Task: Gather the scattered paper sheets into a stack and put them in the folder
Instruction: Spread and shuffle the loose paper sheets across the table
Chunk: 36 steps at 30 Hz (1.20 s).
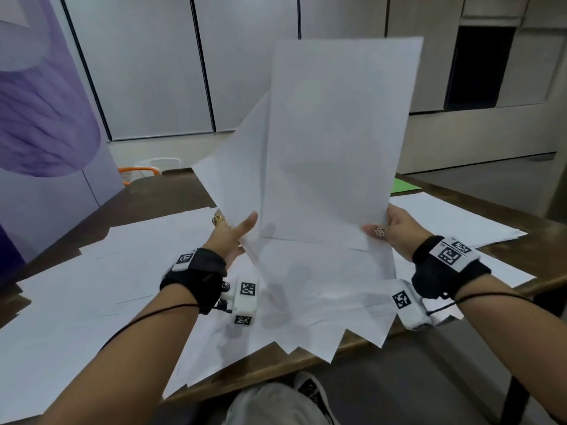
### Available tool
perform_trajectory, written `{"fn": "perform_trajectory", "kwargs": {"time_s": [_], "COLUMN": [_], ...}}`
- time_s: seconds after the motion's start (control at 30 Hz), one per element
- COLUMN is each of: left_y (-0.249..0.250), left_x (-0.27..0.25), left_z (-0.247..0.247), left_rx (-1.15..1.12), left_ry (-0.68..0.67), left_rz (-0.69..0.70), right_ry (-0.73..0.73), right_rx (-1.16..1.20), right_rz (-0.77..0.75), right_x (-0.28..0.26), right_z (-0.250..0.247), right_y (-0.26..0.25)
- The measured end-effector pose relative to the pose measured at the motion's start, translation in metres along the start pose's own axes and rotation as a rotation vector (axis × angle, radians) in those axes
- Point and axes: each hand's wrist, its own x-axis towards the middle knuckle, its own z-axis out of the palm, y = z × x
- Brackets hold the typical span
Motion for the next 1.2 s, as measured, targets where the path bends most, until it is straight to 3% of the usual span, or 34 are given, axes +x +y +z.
{"fn": "perform_trajectory", "kwargs": {"time_s": [0.1,0.2,0.37,0.43,0.53,0.6,0.7,0.83,0.9,1.0,1.1,1.2], "left_y": [0.009,0.014,0.019,0.030,0.052,0.061,0.060,0.064,0.072,0.077,0.062,0.038], "left_x": [0.001,0.003,0.007,0.007,0.001,-0.009,-0.031,-0.055,-0.062,-0.072,-0.078,-0.078], "left_z": [0.006,0.021,0.042,0.044,0.041,0.043,0.058,0.081,0.084,0.077,0.059,0.042], "left_rx": [-0.052,0.076,0.249,0.262,0.251,0.307,0.482,0.505,0.481,0.541,0.640,0.626], "left_ry": [-0.018,-0.020,0.238,0.277,0.221,0.200,0.327,0.505,0.541,0.491,0.436,0.367], "left_rz": [0.144,0.222,0.387,0.475,0.602,0.678,0.772,0.931,0.969,0.981,0.985,0.900], "right_ry": [-0.045,0.005,0.154,0.175,0.162,0.235,0.321,0.391,0.419,0.401,0.307,0.233], "right_rx": [-0.007,-0.020,-0.100,-0.078,0.022,0.090,0.132,0.072,0.064,0.066,0.081,0.076], "right_rz": [0.035,0.033,-0.005,-0.058,-0.156,-0.186,-0.211,-0.298,-0.372,-0.438,-0.354,-0.246], "right_x": [-0.001,0.002,0.012,0.014,0.013,0.010,0.001,-0.010,-0.013,-0.016,-0.021,-0.024], "right_z": [0.005,0.016,0.026,0.024,0.022,0.023,0.036,0.057,0.062,0.065,0.072,0.082], "right_y": [-0.006,-0.007,-0.021,-0.036,-0.059,-0.067,-0.066,-0.073,-0.086,-0.098,-0.089,-0.070]}}
